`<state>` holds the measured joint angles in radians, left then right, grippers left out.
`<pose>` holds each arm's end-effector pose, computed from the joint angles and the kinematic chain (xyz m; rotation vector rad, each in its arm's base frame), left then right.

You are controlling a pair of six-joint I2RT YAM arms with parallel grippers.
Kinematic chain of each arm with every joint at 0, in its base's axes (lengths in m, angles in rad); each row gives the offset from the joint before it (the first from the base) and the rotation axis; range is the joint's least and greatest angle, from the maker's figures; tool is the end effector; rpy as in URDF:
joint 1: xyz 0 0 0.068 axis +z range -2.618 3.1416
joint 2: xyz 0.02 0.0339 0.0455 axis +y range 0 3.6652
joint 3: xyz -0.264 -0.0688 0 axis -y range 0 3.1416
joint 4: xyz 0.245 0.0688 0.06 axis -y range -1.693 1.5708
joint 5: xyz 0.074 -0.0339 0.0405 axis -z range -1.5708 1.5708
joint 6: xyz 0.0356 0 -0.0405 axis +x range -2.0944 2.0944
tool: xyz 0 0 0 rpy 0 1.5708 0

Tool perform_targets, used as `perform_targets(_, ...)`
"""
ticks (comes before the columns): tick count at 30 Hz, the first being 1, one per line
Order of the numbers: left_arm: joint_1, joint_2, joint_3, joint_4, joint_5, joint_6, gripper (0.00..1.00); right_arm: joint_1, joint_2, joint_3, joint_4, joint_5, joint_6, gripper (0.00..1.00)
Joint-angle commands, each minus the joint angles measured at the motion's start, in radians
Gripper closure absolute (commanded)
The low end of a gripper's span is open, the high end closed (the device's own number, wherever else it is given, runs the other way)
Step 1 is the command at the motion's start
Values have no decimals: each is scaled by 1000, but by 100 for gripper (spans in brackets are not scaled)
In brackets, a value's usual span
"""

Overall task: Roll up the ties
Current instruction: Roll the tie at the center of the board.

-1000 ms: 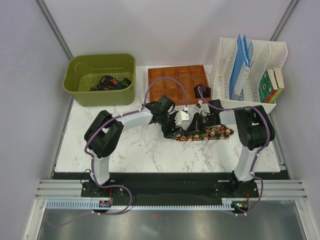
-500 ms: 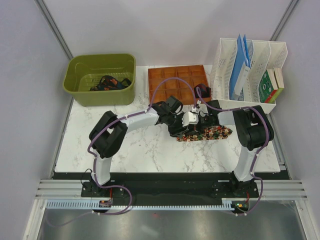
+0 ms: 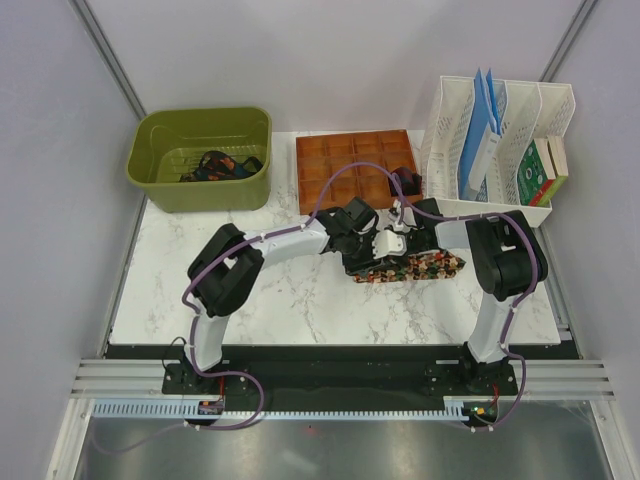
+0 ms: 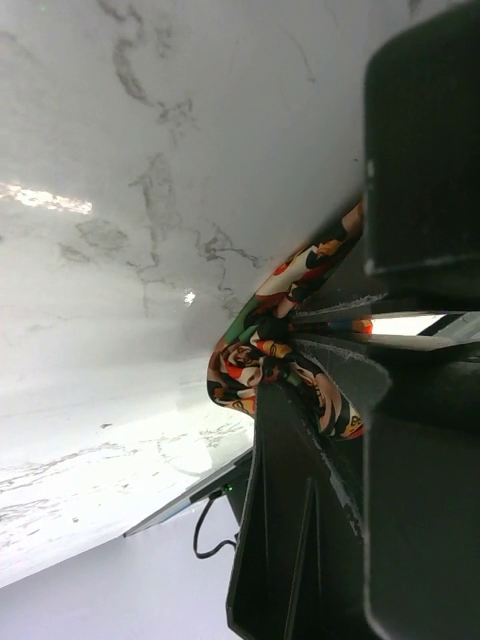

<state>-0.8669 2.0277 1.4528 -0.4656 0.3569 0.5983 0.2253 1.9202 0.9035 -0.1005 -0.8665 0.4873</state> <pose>0.2682 -0.3351 0.1749 1.8401 1.8544 -0.5613 0.3184 0.1008 0.0975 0.0668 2.7100 1.3855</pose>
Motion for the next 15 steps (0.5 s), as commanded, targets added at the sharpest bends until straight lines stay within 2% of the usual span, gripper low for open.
perform_targets(1,-57,115,-25,-34,8,47,61,25,22,34,-105,92,-108,78)
perform_targets(3,-57,117,-32,-53,2,63,63,14,17,72,-168,63,-144,65)
perform_targets(6,-57,123,-39,-87,-9,75,65,3,16,109,-249,47,-179,54)
perform_targets(9,-57,131,-46,-96,-19,84,66,-14,-6,120,-292,50,-208,50)
perform_targets(15,-55,137,-46,-104,-21,86,67,-67,-41,127,-386,21,-274,49)
